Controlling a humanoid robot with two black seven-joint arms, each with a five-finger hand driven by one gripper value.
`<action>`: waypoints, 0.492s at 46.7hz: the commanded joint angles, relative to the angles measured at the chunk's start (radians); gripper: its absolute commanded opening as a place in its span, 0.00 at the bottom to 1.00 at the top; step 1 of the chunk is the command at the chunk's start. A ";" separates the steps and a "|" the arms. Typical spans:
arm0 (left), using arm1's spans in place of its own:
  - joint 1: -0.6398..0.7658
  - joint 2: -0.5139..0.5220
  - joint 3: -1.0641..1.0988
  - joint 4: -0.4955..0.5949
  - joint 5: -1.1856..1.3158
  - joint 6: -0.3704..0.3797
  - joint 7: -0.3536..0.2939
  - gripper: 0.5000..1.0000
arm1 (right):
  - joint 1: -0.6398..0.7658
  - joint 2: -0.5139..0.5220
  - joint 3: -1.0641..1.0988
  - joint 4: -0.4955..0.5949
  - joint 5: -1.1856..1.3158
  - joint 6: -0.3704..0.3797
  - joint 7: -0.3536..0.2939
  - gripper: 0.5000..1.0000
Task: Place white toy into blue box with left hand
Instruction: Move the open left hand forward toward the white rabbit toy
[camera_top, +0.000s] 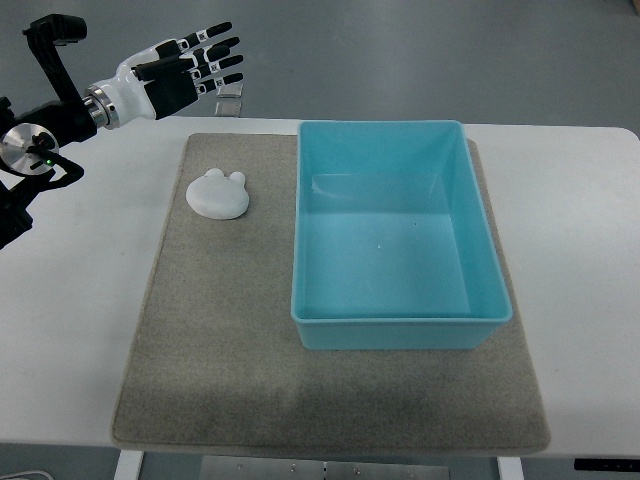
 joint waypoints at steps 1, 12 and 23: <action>0.000 0.005 0.000 0.000 0.000 0.000 0.001 1.00 | 0.000 0.000 0.000 -0.001 0.000 0.000 0.000 0.87; 0.000 0.016 0.000 0.003 0.000 0.000 0.001 1.00 | 0.000 0.000 0.000 -0.001 0.000 0.000 0.000 0.87; -0.002 0.029 0.001 0.000 0.000 0.000 -0.001 1.00 | 0.000 0.000 0.000 -0.001 0.000 0.000 0.000 0.87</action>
